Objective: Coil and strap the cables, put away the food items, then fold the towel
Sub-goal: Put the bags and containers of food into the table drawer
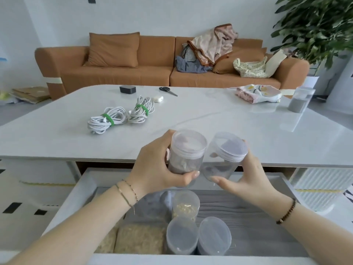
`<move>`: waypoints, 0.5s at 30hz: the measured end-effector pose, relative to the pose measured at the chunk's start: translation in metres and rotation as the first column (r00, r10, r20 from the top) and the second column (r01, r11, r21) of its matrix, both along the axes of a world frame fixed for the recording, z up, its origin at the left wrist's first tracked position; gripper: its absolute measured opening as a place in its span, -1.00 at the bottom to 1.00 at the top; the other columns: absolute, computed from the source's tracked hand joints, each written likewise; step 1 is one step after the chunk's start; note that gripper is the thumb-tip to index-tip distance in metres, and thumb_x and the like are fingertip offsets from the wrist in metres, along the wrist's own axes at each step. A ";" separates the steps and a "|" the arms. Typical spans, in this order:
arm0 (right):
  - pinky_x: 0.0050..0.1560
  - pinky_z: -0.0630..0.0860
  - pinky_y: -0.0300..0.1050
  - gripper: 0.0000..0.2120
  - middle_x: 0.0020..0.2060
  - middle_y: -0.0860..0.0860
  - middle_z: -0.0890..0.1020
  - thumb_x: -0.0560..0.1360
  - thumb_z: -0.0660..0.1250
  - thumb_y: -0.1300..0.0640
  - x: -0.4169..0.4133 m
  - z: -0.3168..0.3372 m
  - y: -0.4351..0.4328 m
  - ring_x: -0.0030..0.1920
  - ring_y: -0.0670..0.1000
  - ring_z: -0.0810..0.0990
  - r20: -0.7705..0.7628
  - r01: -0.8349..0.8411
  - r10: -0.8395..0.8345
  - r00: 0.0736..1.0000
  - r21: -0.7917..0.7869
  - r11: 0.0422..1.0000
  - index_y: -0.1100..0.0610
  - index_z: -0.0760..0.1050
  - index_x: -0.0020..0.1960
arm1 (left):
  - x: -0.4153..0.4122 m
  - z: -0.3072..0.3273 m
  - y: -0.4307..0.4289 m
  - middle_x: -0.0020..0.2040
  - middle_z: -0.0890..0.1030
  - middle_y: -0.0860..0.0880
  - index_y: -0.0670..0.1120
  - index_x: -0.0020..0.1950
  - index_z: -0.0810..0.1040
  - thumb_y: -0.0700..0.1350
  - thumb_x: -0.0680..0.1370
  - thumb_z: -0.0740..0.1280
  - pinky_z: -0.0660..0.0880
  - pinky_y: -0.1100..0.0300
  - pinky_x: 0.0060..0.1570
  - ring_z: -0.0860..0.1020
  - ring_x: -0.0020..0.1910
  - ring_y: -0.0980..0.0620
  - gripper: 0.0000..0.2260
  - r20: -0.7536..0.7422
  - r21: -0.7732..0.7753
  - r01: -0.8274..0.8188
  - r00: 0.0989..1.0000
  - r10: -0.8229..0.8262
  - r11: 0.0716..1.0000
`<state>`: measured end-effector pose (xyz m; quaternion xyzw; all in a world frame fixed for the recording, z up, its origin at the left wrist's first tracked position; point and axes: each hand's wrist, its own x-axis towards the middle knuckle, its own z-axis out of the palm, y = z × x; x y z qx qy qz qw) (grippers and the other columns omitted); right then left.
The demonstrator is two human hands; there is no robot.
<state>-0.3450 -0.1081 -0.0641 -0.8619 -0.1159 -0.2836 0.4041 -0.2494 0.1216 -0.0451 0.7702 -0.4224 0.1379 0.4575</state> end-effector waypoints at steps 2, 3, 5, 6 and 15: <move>-0.05 0.48 -0.31 -0.39 -0.04 -0.21 0.60 0.31 0.50 -0.22 0.001 0.005 -0.003 -0.07 -0.09 0.58 -0.112 -0.029 0.028 0.993 -0.007 1.000 -0.02 0.42 0.25 | 0.004 0.008 0.004 -0.10 0.61 0.16 0.21 0.12 0.42 0.31 0.23 0.48 0.55 0.04 -0.14 0.58 -0.17 0.08 -0.46 -0.021 0.186 0.000 1.000 0.004 0.983; -0.05 0.50 -0.23 -0.42 -0.07 -0.18 0.60 0.32 0.50 -0.20 0.002 0.006 -0.004 -0.09 -0.05 0.57 -0.151 -0.044 0.039 0.988 -0.032 0.999 -0.06 0.40 0.24 | 0.006 0.010 0.007 -0.09 0.62 0.20 0.21 0.13 0.42 0.30 0.24 0.50 0.56 0.06 -0.11 0.58 -0.16 0.12 -0.45 -0.022 0.265 0.001 1.000 0.005 0.964; -0.02 0.53 -0.04 -0.43 -0.02 -0.13 0.60 0.32 0.53 -0.11 0.003 0.005 -0.009 -0.05 0.00 0.59 -0.159 -0.072 0.051 0.986 -0.132 0.989 -0.06 0.38 0.25 | 0.011 0.014 0.012 -0.07 0.63 0.22 0.19 0.15 0.44 0.22 0.26 0.58 0.55 0.07 -0.06 0.59 -0.13 0.16 -0.45 -0.027 0.354 0.046 0.999 -0.039 0.934; -0.04 0.54 0.00 -0.40 0.01 -0.14 0.60 0.31 0.54 -0.10 0.003 0.006 -0.010 -0.03 -0.01 0.60 -0.144 -0.074 0.042 0.989 -0.225 0.971 -0.06 0.37 0.26 | 0.012 0.016 0.015 -0.06 0.64 0.21 0.19 0.15 0.45 0.18 0.26 0.60 0.54 0.07 -0.05 0.59 -0.11 0.16 -0.45 -0.021 0.383 0.072 0.997 -0.069 0.921; -0.30 0.38 -0.42 -0.37 -0.10 -0.47 0.45 0.32 0.43 -0.25 -0.011 0.015 -0.014 -0.23 -0.30 0.47 -0.170 -0.070 -0.037 0.985 -0.584 0.809 -0.23 0.22 0.30 | 0.014 0.018 0.037 0.13 0.54 0.26 0.14 0.23 0.47 0.21 0.28 0.59 0.52 0.21 0.03 0.55 0.10 0.26 -0.41 0.205 0.448 0.052 0.966 -0.159 0.893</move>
